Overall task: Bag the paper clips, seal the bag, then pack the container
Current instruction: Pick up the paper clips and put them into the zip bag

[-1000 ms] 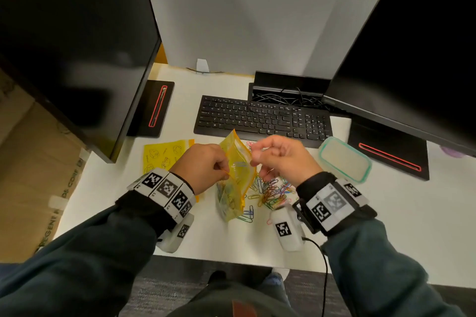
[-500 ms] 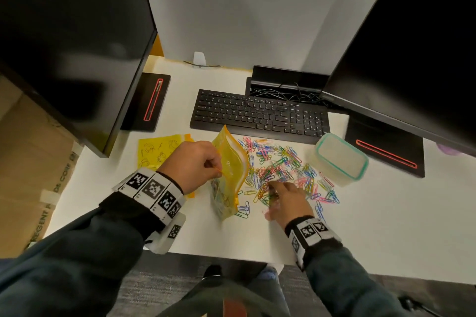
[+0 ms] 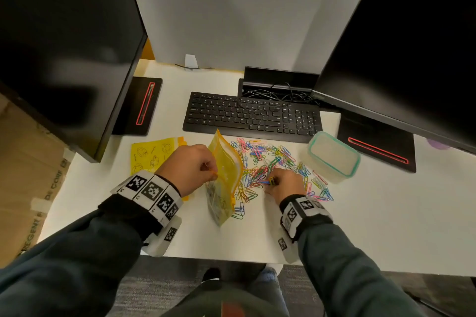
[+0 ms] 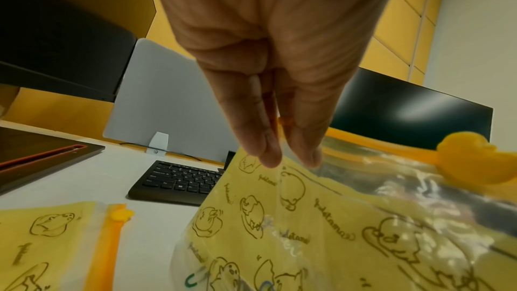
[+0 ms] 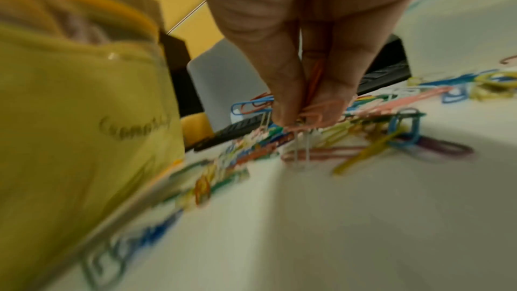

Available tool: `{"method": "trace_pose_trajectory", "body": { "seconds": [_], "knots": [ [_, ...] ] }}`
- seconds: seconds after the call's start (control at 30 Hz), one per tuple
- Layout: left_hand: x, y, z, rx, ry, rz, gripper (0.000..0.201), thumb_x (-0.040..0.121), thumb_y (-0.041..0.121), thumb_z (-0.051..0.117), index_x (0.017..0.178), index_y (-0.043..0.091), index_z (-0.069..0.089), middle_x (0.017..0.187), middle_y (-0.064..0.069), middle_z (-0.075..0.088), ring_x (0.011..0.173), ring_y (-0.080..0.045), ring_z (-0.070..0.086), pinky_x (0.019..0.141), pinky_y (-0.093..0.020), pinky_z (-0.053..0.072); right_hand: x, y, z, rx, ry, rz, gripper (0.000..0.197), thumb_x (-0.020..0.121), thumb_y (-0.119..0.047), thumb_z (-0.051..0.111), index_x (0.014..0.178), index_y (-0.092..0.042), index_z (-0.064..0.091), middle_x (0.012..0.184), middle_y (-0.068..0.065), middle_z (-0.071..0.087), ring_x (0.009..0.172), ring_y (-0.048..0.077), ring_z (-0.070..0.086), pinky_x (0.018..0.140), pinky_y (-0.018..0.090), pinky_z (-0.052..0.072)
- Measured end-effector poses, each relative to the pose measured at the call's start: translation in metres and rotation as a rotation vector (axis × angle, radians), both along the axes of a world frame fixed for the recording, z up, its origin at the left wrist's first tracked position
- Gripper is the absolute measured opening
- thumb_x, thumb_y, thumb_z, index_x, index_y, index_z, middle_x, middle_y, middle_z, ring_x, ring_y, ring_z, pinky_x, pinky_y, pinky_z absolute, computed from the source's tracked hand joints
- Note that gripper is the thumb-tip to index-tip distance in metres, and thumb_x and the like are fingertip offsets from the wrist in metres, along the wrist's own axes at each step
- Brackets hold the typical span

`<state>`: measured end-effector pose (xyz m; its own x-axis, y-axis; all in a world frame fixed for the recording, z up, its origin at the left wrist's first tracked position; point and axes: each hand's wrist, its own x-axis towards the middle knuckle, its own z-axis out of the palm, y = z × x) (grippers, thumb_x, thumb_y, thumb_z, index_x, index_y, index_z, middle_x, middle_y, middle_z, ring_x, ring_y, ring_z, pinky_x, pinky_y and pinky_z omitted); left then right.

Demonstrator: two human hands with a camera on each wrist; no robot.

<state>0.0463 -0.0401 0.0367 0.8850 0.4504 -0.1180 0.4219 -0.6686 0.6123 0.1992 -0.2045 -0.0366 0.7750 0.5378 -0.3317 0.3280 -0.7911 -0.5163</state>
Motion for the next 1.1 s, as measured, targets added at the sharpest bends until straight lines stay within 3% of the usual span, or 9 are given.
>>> {"method": "trace_pose_trajectory", "body": {
  "seconds": [0.13, 0.27, 0.4, 0.53, 0.63, 0.73, 0.83, 1.0, 1.1],
  "knots": [
    [0.001, -0.002, -0.002, 0.006, 0.033, -0.025, 0.005, 0.074, 0.016, 0.071, 0.076, 0.015, 0.067, 0.092, -0.001, 0.061, 0.070, -0.014, 0.061, 0.080, -0.037, 0.052, 0.015, -0.002, 0.013, 0.145, 0.065, -0.189, 0.025, 0.073, 0.005, 0.067, 0.069, -0.019, 0.067, 0.065, 0.005, 0.061, 0.066, 0.024, 0.058, 0.069, 0.030, 0.053],
    [0.002, -0.005, 0.000, 0.003, 0.075, -0.055, 0.018, 0.071, 0.031, 0.074, 0.077, 0.017, 0.065, 0.097, 0.005, 0.053, 0.076, -0.015, 0.059, 0.078, -0.032, 0.051, 0.025, 0.002, 0.047, 0.321, 0.148, -0.249, 0.038, 0.066, 0.011, 0.073, 0.060, -0.024, 0.062, 0.053, 0.004, 0.057, 0.058, 0.030, 0.062, 0.071, 0.047, 0.059],
    [0.007, -0.004, 0.002, 0.043, 0.123, -0.108, 0.027, 0.068, 0.041, 0.075, 0.069, 0.022, 0.056, 0.094, 0.007, 0.050, 0.075, -0.013, 0.050, 0.073, -0.028, 0.044, 0.018, 0.017, 0.091, 0.636, 0.428, -0.228, 0.024, 0.074, 0.016, 0.064, 0.071, -0.007, 0.062, 0.048, 0.003, 0.062, 0.043, 0.015, 0.059, 0.048, 0.021, 0.055],
    [0.010, -0.005, 0.007, 0.061, 0.068, -0.130, 0.024, 0.067, 0.034, 0.077, 0.073, 0.015, 0.063, 0.099, 0.000, 0.056, 0.075, -0.014, 0.052, 0.073, -0.026, 0.043, -0.005, 0.039, 0.100, 0.800, 0.744, -0.237, 0.023, 0.076, 0.017, 0.061, 0.072, -0.005, 0.062, 0.054, 0.003, 0.067, 0.047, 0.013, 0.061, 0.051, 0.020, 0.056],
    [0.009, -0.006, 0.010, 0.043, -0.034, -0.135, 0.018, 0.068, 0.025, 0.077, 0.074, 0.012, 0.065, 0.098, -0.007, 0.062, 0.084, -0.019, 0.060, 0.076, -0.030, 0.046, -0.016, 0.048, 0.090, 0.670, 0.604, -0.221, 0.028, 0.072, 0.017, 0.066, 0.067, -0.010, 0.060, 0.043, -0.003, 0.060, 0.040, 0.012, 0.060, 0.049, 0.022, 0.055],
    [0.007, -0.006, 0.014, 0.032, -0.107, -0.147, 0.012, 0.072, 0.019, 0.074, 0.073, 0.014, 0.064, 0.091, -0.005, 0.063, 0.082, -0.019, 0.060, 0.077, -0.036, 0.046, -0.017, 0.052, 0.080, 0.454, 0.256, -0.100, 0.033, 0.064, 0.012, 0.073, 0.061, -0.019, 0.060, 0.041, -0.006, 0.050, 0.053, 0.023, 0.058, 0.061, 0.039, 0.055],
    [0.006, -0.008, 0.016, 0.020, -0.153, -0.152, 0.011, 0.074, 0.018, 0.072, 0.072, 0.017, 0.061, 0.085, 0.000, 0.063, 0.081, -0.020, 0.060, 0.075, -0.037, 0.049, -0.021, 0.055, 0.083, 0.206, 0.045, 0.054, 0.021, 0.067, -0.003, 0.076, 0.083, -0.014, 0.069, 0.063, -0.003, 0.055, 0.069, 0.020, 0.054, 0.058, 0.027, 0.046],
    [0.007, -0.007, 0.012, 0.040, -0.100, -0.157, 0.008, 0.076, 0.020, 0.070, 0.077, 0.018, 0.062, 0.092, -0.003, 0.068, 0.085, -0.021, 0.062, 0.077, -0.039, 0.053, -0.024, 0.060, 0.082, 0.323, 0.210, 0.017, 0.021, 0.077, -0.011, 0.070, 0.099, -0.011, 0.069, 0.087, 0.007, 0.067, 0.080, 0.021, 0.062, 0.082, 0.037, 0.055],
    [0.006, -0.002, 0.006, 0.048, -0.042, -0.139, 0.009, 0.077, 0.023, 0.068, 0.074, 0.020, 0.060, 0.089, 0.000, 0.069, 0.085, -0.019, 0.063, 0.076, -0.042, 0.053, -0.008, 0.039, 0.083, 0.476, 0.286, -0.206, 0.018, 0.083, -0.001, 0.060, 0.074, -0.016, 0.066, 0.072, 0.007, 0.066, 0.062, 0.020, 0.064, 0.060, 0.034, 0.060]
  ]
}}
